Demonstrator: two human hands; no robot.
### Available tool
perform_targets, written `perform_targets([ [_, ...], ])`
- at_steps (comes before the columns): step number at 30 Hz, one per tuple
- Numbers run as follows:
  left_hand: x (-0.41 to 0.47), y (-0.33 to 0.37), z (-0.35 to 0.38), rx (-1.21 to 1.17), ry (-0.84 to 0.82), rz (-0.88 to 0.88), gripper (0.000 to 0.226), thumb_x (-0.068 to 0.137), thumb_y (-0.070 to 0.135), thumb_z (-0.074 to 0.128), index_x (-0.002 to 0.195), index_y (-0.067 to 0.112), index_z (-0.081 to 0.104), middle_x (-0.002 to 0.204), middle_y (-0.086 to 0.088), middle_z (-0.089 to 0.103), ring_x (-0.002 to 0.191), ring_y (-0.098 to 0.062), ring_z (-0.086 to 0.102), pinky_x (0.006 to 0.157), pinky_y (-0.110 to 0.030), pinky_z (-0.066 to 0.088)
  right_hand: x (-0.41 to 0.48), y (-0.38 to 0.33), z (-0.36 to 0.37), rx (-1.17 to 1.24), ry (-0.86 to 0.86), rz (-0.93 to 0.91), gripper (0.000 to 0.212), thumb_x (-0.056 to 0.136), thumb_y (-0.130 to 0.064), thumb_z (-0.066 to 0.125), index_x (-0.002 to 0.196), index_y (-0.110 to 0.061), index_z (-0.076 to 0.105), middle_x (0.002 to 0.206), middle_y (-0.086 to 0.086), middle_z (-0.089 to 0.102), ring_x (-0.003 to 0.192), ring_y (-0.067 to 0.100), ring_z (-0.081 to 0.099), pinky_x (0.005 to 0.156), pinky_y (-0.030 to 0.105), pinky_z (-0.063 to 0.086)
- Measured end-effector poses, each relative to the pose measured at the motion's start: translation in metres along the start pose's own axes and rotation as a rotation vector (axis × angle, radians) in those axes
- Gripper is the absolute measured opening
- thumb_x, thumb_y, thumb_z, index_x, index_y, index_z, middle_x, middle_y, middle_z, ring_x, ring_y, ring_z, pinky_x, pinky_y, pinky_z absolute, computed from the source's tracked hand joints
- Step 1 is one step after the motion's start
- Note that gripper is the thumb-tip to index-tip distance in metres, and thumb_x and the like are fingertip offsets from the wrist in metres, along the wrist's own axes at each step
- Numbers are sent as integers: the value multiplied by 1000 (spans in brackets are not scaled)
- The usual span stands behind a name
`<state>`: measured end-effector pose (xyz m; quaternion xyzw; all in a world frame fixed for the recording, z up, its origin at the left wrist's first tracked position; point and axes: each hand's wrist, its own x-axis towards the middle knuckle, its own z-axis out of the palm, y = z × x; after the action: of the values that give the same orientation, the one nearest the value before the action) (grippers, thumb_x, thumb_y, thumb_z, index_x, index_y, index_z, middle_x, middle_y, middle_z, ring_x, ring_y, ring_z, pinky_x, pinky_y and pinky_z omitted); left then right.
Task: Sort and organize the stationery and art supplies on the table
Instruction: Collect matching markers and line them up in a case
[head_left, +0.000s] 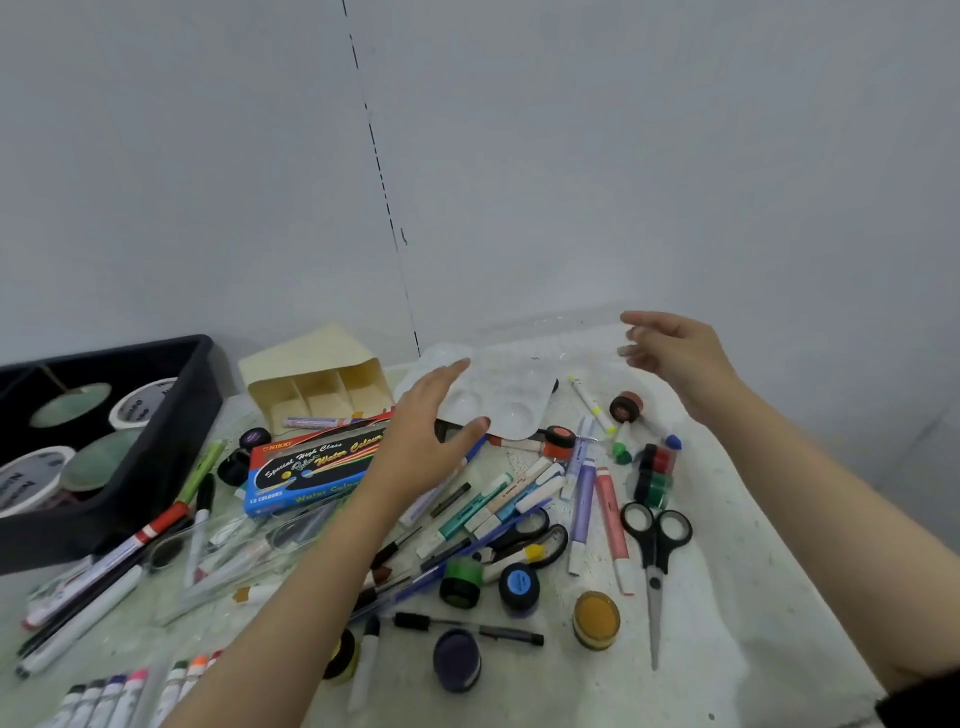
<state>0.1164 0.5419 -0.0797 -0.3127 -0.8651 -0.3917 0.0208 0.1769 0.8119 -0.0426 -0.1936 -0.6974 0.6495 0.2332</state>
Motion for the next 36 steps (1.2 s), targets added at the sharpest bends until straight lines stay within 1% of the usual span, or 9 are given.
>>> perform_targets([
  [5, 17, -10, 5, 160, -69, 15, 51, 88, 19, 62, 135, 28, 45, 139, 11, 46, 130, -8, 36, 105, -23, 27, 30, 21, -4, -21, 187, 85, 30, 94, -2, 48, 122, -4, 57, 103, 12, 61, 79, 14, 63, 79, 22, 54],
  [7, 21, -12, 9, 232, -98, 52, 45, 87, 15, 62, 129, 26, 52, 135, 10, 51, 127, -10, 40, 102, -20, 27, 38, 34, -6, -174, 165, 84, 32, 93, -4, 49, 125, -7, 57, 102, 10, 61, 85, 18, 60, 88, 29, 50],
  [10, 29, -12, 15, 290, -130, 80, 43, 85, 16, 64, 126, 25, 56, 131, 9, 56, 123, -10, 45, 103, -25, 32, 46, 46, -8, -495, 61, 38, 31, 91, -11, 54, 122, -14, 60, 97, 6, 58, 91, 18, 54, 82, 24, 42],
  [15, 35, -11, 21, 372, -158, 79, 40, 85, 21, 65, 124, 24, 59, 124, 7, 61, 115, -12, 53, 98, -24, 37, 56, 58, -9, -839, -45, -64, 21, 90, -23, 57, 106, -23, 69, 123, 2, 61, 119, 24, 49, 92, 28, 38],
  [21, 40, -9, 24, 398, -150, 23, 35, 92, 18, 56, 126, 18, 59, 130, 5, 58, 120, -14, 50, 98, -22, 35, 42, 50, 16, -1069, -37, -358, 16, 88, -31, 58, 89, -22, 71, 103, 4, 54, 100, 23, 47, 79, 30, 29],
  [25, 38, -11, 25, 298, -121, -59, 37, 93, 11, 50, 129, 17, 56, 137, 2, 53, 128, -14, 44, 104, -22, 30, 35, 52, 34, -1467, -117, -278, 18, 85, -32, 56, 80, -17, 66, 102, 2, 49, 98, 22, 43, 82, 33, 29],
  [29, 31, -13, 21, 201, -70, -90, 36, 94, 10, 50, 129, 18, 55, 132, 5, 55, 125, -10, 44, 99, -16, 29, 31, 52, 38, -1467, -114, -172, 21, 81, -28, 58, 65, -16, 52, 93, 2, 44, 88, 22, 36, 83, 34, 28],
  [32, 24, -11, 17, 162, -49, -79, 36, 94, 11, 51, 128, 19, 55, 129, 6, 56, 121, -7, 46, 97, -15, 30, 28, 49, 37, -1415, -121, -198, 13, 78, -26, 59, 77, -16, 67, 93, 0, 47, 89, 20, 41, 78, 33, 26],
  [36, 16, -3, 14, 72, -1, -85, 36, 94, 11, 51, 127, 24, 56, 123, 13, 55, 111, 3, 45, 91, -7, 31, 19, 33, 31, -1163, -99, -209, 10, 80, -30, 58, 81, -22, 63, 88, -3, 54, 92, 20, 50, 80, 33, 26],
])
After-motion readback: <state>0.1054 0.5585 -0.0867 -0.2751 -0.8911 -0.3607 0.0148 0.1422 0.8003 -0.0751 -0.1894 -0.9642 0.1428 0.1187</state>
